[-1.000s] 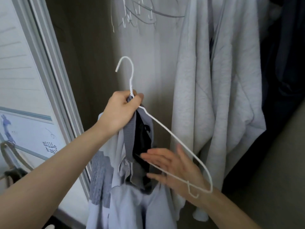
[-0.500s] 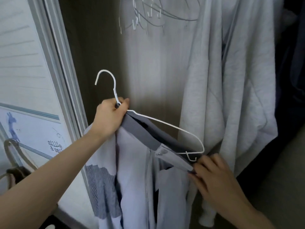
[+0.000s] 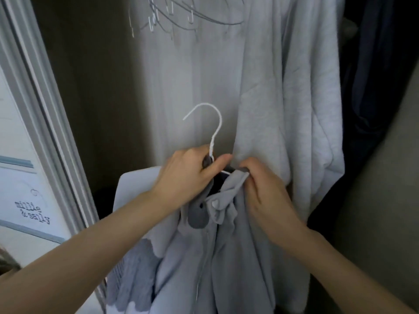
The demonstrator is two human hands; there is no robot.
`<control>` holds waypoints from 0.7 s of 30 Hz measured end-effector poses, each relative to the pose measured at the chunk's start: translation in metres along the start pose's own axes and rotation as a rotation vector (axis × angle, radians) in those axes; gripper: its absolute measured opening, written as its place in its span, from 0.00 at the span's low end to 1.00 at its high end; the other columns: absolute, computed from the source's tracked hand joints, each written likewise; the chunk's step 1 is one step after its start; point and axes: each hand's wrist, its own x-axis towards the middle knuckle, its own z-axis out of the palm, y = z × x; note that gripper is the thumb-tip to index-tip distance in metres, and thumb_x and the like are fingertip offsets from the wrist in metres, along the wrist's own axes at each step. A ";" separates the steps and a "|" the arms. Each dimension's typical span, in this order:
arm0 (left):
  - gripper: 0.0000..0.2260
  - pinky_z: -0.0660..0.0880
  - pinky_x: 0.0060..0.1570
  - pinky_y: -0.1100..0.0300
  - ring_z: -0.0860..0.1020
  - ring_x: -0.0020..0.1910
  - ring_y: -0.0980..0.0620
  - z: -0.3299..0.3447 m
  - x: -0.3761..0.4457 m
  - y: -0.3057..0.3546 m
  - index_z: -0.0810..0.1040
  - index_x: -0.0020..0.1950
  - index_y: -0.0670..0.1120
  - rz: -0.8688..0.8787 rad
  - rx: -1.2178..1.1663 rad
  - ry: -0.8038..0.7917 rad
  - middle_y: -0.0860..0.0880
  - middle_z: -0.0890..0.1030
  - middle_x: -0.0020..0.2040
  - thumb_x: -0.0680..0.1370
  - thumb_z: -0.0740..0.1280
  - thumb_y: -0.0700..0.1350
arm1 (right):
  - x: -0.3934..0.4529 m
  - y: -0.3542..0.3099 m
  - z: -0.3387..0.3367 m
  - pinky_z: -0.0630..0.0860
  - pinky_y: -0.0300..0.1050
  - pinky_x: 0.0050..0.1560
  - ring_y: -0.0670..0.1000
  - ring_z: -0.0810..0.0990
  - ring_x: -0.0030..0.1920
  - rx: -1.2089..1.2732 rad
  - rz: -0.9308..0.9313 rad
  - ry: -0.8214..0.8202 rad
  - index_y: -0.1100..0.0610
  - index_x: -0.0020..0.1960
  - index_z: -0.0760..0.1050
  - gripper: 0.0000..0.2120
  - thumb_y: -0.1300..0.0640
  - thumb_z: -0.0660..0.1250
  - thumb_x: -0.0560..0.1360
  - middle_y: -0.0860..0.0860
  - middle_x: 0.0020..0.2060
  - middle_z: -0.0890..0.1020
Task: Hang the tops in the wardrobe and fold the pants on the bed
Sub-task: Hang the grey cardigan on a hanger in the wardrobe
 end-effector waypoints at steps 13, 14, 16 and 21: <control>0.28 0.66 0.31 0.60 0.70 0.29 0.55 -0.047 -0.015 -0.088 0.73 0.33 0.43 -0.118 -0.095 0.135 0.44 0.72 0.28 0.71 0.61 0.68 | 0.010 0.005 -0.046 0.69 0.33 0.38 0.41 0.76 0.42 -0.077 0.052 0.164 0.40 0.54 0.61 0.18 0.48 0.62 0.67 0.35 0.46 0.73; 0.24 0.65 0.31 0.62 0.70 0.29 0.55 -0.049 -0.016 -0.091 0.71 0.32 0.46 -0.117 -0.097 0.165 0.47 0.72 0.28 0.72 0.61 0.67 | 0.010 0.006 -0.048 0.69 0.33 0.39 0.39 0.76 0.42 -0.129 0.065 0.131 0.40 0.54 0.61 0.15 0.48 0.62 0.70 0.36 0.44 0.75; 0.19 0.65 0.31 0.66 0.71 0.30 0.56 -0.054 -0.015 -0.095 0.69 0.33 0.51 -0.109 -0.100 0.214 0.51 0.72 0.29 0.74 0.61 0.64 | 0.013 0.005 -0.044 0.70 0.41 0.38 0.41 0.75 0.37 -0.238 0.099 -0.030 0.46 0.46 0.65 0.08 0.42 0.57 0.76 0.40 0.36 0.76; 0.18 0.66 0.31 0.69 0.71 0.31 0.58 -0.062 -0.012 -0.105 0.69 0.35 0.47 -0.092 -0.122 0.192 0.53 0.71 0.29 0.77 0.60 0.60 | 0.016 -0.012 -0.050 0.64 0.39 0.31 0.41 0.65 0.28 0.059 0.135 -0.114 0.56 0.31 0.63 0.18 0.53 0.62 0.77 0.48 0.25 0.66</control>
